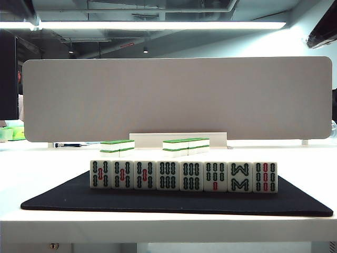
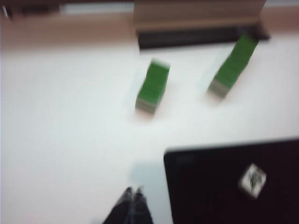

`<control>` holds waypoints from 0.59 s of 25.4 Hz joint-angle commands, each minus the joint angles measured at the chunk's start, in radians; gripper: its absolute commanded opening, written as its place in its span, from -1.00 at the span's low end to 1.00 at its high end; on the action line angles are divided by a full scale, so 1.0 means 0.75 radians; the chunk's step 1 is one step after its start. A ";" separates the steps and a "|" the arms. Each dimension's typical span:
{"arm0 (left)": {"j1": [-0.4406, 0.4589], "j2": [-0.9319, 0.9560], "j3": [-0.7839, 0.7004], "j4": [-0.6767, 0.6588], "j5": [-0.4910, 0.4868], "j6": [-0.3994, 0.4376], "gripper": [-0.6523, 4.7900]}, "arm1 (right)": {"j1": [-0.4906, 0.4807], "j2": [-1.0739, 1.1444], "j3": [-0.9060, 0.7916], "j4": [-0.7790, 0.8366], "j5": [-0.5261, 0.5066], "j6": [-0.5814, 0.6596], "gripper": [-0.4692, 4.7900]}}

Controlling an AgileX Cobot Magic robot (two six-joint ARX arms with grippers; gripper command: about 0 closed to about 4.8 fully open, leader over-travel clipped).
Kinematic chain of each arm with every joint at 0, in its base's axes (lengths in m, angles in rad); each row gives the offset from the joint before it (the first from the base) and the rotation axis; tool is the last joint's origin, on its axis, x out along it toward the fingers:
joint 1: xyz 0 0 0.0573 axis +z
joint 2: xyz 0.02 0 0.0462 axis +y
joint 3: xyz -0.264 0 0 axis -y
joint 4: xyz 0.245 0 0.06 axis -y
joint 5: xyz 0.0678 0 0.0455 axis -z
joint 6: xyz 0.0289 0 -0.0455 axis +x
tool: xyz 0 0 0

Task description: Take a mahjong tile from your hand cards and play it out.

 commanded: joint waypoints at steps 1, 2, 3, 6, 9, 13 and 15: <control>0.003 -0.106 -0.135 0.342 -0.050 0.007 -0.78 | 0.000 -0.003 0.006 0.022 0.006 0.001 -0.82; 0.003 -0.136 -0.179 0.416 -0.078 0.007 -0.78 | 0.001 -0.003 0.006 0.023 0.006 0.001 -0.82; 0.003 -0.176 -0.234 0.492 -0.119 0.012 -0.78 | 0.001 -0.003 0.006 0.023 0.006 0.001 -0.82; 0.003 -0.382 -0.478 0.674 -0.221 0.038 -0.78 | 0.001 -0.003 0.006 0.023 0.006 0.001 -0.82; 0.003 -0.524 -0.636 0.714 -0.280 0.069 -0.78 | 0.000 -0.003 0.006 0.022 0.006 0.001 -0.82; 0.005 -0.815 -0.985 0.753 -0.362 0.060 -0.78 | 0.000 -0.003 0.006 0.022 0.006 0.001 -0.82; 0.004 -0.898 -1.083 0.753 -0.361 0.038 -0.78 | 0.000 -0.003 0.006 0.023 0.006 0.001 -0.82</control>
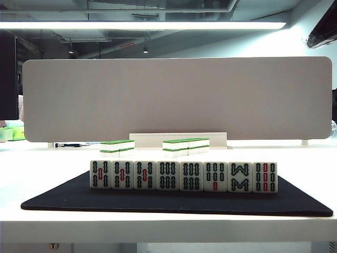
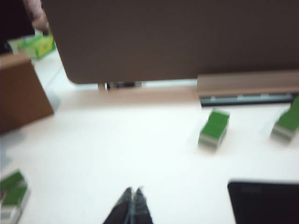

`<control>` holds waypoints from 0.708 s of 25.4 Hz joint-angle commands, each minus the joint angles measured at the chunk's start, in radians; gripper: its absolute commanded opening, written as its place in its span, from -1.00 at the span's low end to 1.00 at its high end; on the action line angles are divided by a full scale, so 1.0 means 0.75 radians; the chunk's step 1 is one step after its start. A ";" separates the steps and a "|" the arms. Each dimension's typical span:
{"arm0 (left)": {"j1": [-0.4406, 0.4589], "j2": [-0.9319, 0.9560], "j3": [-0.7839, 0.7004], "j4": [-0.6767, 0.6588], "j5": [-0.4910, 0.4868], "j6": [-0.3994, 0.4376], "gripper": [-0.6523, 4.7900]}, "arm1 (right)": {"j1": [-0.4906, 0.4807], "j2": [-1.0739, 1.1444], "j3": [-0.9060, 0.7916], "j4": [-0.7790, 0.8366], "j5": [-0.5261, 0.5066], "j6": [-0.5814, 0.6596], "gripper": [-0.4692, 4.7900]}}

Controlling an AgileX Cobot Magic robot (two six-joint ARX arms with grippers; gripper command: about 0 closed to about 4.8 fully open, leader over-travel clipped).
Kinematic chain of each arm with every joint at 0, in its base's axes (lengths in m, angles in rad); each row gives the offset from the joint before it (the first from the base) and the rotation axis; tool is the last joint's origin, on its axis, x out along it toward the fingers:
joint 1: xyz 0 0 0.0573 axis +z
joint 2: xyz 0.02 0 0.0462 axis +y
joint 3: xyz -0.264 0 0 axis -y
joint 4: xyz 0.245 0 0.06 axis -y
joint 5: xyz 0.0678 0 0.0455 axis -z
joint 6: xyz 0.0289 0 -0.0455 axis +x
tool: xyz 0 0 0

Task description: Take a mahjong tile from your hand cards and play it out.

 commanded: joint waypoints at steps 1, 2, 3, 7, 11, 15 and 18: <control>0.005 -0.140 -0.155 0.019 -0.011 -0.044 -0.78 | 0.001 -0.003 0.006 0.022 0.006 0.001 -0.82; 0.004 -0.181 -0.203 0.020 -0.011 -0.057 -0.78 | 0.001 -0.003 0.006 0.022 0.006 0.001 -0.82; 0.005 -0.235 -0.263 0.026 -0.011 -0.076 -0.78 | 0.001 -0.003 0.006 0.022 0.006 0.001 -0.82; 0.048 -0.458 -0.532 0.148 -0.010 -0.207 -0.78 | 0.001 -0.003 0.006 0.021 0.006 0.001 -0.82; 0.102 -0.616 -0.736 0.290 -0.009 -0.291 -0.78 | 0.001 -0.003 0.006 0.022 0.006 0.001 -0.82; 0.121 -0.693 -0.832 0.301 -0.011 -0.280 -0.78 | 0.001 -0.003 0.006 0.022 0.006 0.001 -0.82; 0.121 -0.721 -0.868 0.300 -0.011 -0.269 -0.78 | 0.001 -0.003 0.006 0.022 0.006 0.001 -0.82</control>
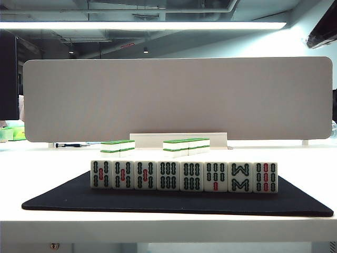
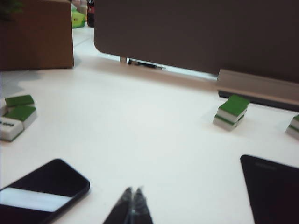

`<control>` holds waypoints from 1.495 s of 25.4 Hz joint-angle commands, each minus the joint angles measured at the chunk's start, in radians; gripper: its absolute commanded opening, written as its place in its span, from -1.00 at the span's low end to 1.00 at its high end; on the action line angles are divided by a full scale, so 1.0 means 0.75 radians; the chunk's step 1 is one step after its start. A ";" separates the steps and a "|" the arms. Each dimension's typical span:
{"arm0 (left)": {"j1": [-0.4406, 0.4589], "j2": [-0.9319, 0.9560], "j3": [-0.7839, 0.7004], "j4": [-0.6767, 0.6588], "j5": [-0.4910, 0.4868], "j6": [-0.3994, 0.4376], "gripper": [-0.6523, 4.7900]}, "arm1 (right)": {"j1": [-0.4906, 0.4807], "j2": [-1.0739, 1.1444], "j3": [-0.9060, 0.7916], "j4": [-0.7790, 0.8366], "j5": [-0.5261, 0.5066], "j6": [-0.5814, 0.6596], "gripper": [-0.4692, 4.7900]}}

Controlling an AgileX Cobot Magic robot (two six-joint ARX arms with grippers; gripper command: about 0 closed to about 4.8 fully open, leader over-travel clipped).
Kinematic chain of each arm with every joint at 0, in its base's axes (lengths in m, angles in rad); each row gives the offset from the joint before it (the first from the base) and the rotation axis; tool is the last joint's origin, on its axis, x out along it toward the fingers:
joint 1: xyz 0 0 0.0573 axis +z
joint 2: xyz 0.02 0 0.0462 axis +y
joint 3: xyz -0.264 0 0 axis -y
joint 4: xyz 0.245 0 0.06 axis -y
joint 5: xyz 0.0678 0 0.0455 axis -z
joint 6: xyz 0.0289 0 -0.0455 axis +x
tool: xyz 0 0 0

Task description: Take a mahjong tile from your hand cards and play it out.

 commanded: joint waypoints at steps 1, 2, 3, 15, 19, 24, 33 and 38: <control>-0.001 -0.028 -0.032 0.018 -0.004 0.008 -0.78 | 0.001 -0.003 0.006 0.022 0.006 0.001 -0.82; -0.001 -0.042 -0.046 0.018 -0.004 0.009 -0.78 | 0.001 -0.003 0.006 0.022 0.006 0.001 -0.82; -0.001 -0.070 -0.071 0.019 -0.004 0.009 -0.78 | 0.001 -0.003 0.006 0.022 0.006 0.001 -0.82; -0.001 -0.245 -0.096 -0.218 0.092 0.038 -0.78 | 0.002 -0.003 0.006 0.022 0.006 0.001 -0.82; -0.002 -0.257 -0.096 -0.336 0.086 0.027 -0.78 | 0.002 -0.003 0.006 0.022 0.006 0.001 -0.82; -0.002 -0.257 -0.096 -0.351 0.087 0.021 -0.78 | 0.001 -0.003 0.006 0.022 0.006 0.001 -0.82; -0.003 -0.257 -0.096 -0.347 0.092 0.014 -0.78 | 0.002 -0.003 0.006 0.022 0.006 0.001 -0.82; -0.003 -0.257 -0.096 -0.348 0.091 0.014 -0.78 | 0.001 -0.003 0.006 0.023 0.006 0.001 -0.82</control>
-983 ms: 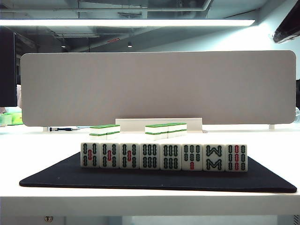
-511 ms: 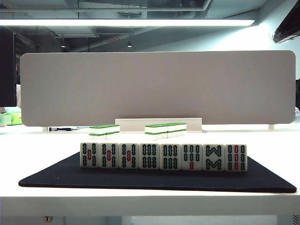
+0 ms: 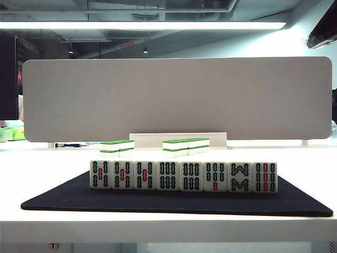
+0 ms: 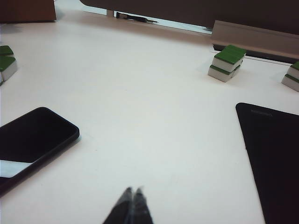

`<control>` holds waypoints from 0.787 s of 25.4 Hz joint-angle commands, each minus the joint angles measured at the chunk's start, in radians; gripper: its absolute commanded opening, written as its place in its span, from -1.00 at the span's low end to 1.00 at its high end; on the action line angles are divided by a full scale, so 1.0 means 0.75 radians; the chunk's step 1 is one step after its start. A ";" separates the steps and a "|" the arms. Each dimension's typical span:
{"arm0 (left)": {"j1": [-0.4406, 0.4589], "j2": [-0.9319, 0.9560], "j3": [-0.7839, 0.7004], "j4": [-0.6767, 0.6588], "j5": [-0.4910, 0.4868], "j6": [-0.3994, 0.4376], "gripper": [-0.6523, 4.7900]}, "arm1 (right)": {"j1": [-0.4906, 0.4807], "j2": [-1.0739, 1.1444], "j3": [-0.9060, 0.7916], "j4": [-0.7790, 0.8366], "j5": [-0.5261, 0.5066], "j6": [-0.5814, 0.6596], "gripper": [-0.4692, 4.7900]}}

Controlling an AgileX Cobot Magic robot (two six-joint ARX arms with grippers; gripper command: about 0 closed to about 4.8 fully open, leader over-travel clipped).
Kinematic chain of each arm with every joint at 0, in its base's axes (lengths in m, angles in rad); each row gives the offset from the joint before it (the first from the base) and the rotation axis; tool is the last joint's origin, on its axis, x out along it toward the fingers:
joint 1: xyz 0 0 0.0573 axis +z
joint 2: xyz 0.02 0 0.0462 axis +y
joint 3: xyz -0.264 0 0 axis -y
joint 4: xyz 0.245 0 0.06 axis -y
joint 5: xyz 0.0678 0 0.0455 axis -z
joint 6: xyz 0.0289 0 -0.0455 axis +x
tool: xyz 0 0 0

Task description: Take a mahjong tile from your hand cards and play it out.

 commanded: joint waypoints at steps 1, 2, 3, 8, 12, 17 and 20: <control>-0.002 0.001 0.003 -0.014 0.007 0.001 -0.78 | 0.001 -0.003 0.006 0.021 0.008 0.001 -0.82; -0.002 0.001 0.003 -0.014 0.007 0.001 -0.78 | 0.001 -0.003 0.006 0.017 0.023 -0.036 -0.82; -0.002 0.001 0.003 -0.014 0.007 0.001 -0.78 | 0.001 -0.003 0.006 0.018 0.046 -0.064 -0.82; -0.002 0.001 0.003 -0.014 0.007 0.001 -0.78 | -0.117 -0.027 -0.067 0.318 0.127 -0.009 -0.82; -0.002 0.001 0.003 -0.014 0.007 0.001 -0.78 | -0.326 -0.119 -0.185 0.551 0.128 0.022 -0.82; -0.002 0.001 0.003 -0.015 0.007 0.001 -0.78 | -0.513 -0.181 -0.260 0.592 0.131 0.023 -0.82; -0.002 0.001 0.003 -0.014 0.007 0.001 -0.78 | -0.608 -0.241 -0.327 0.591 0.131 0.047 -0.82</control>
